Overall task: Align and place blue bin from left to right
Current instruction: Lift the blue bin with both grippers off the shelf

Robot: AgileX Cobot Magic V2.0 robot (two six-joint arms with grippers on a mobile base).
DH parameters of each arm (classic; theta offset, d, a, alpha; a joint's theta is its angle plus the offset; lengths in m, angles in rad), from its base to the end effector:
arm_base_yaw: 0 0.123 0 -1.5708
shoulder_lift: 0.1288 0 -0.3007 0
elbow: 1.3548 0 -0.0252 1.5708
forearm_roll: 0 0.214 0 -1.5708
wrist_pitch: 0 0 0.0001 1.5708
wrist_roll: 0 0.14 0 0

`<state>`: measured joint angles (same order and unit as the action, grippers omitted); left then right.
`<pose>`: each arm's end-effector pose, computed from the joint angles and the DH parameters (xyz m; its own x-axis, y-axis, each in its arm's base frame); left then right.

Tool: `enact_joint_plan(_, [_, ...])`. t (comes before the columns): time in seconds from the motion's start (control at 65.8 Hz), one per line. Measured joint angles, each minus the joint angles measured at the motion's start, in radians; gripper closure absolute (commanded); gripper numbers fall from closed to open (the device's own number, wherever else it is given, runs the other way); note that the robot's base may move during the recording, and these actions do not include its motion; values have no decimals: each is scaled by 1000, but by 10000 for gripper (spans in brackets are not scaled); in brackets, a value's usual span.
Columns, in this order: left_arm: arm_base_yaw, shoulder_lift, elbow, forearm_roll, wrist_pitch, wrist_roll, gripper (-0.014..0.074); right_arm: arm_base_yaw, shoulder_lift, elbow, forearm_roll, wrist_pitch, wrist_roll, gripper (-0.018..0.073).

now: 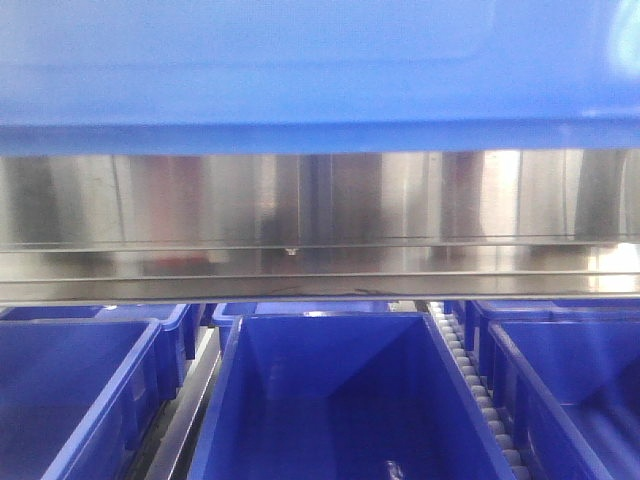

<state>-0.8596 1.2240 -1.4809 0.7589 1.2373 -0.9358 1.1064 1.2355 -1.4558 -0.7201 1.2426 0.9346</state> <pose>0.2017 -0.0946 0.4375 -0.5327 -0.0719 -0.8432 -0.0518 0.9973 -0.0524 0.1712 0.1466 0.4248 -0.5764 -0.0825 -0.8130 -0.2005 0.9788 0.0428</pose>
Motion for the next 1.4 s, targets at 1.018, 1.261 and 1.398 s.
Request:
enact_joint_plan(1.018, [13,17,2,8,-41,0,707,-49,22,2,-12,-56,-6,638])
enact_joint_plan(1.261, [13,17,2,10,-41,0,707,-49,22,2,-14,-60,-6,638])
enact_joint_plan(1.398, [15,17,2,10,-43,0,707,-49,23,2,-14,-56,-6,638])
